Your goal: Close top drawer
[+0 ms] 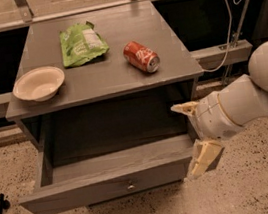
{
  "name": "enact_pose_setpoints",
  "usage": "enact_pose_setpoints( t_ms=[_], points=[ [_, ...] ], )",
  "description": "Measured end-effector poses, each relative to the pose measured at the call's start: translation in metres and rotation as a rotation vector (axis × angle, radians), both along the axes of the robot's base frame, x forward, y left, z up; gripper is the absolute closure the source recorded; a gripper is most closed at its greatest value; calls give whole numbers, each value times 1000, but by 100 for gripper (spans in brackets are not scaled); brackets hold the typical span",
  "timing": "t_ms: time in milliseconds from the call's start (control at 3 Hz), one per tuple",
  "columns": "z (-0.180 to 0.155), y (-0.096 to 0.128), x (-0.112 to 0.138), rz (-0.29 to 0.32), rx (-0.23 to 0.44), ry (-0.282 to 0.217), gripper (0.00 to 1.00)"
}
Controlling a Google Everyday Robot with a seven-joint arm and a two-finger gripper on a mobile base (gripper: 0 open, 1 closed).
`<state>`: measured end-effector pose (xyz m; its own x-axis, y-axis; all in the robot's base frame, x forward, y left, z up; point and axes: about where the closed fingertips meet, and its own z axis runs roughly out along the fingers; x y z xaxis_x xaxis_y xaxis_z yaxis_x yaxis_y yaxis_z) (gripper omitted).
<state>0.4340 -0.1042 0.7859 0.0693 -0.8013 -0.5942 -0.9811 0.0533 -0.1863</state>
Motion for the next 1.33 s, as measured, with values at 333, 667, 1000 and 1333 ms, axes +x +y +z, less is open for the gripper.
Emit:
enact_pose_setpoints(
  t_ms=[333, 667, 1000, 1333],
  points=[
    [-26, 7, -14, 10, -1, -67, 19],
    [-81, 9, -22, 6, -15, -66, 43],
    [-121, 9, -26, 25, 21, -55, 66],
    [-150, 13, -27, 41, 12, -52, 89]
  ],
)
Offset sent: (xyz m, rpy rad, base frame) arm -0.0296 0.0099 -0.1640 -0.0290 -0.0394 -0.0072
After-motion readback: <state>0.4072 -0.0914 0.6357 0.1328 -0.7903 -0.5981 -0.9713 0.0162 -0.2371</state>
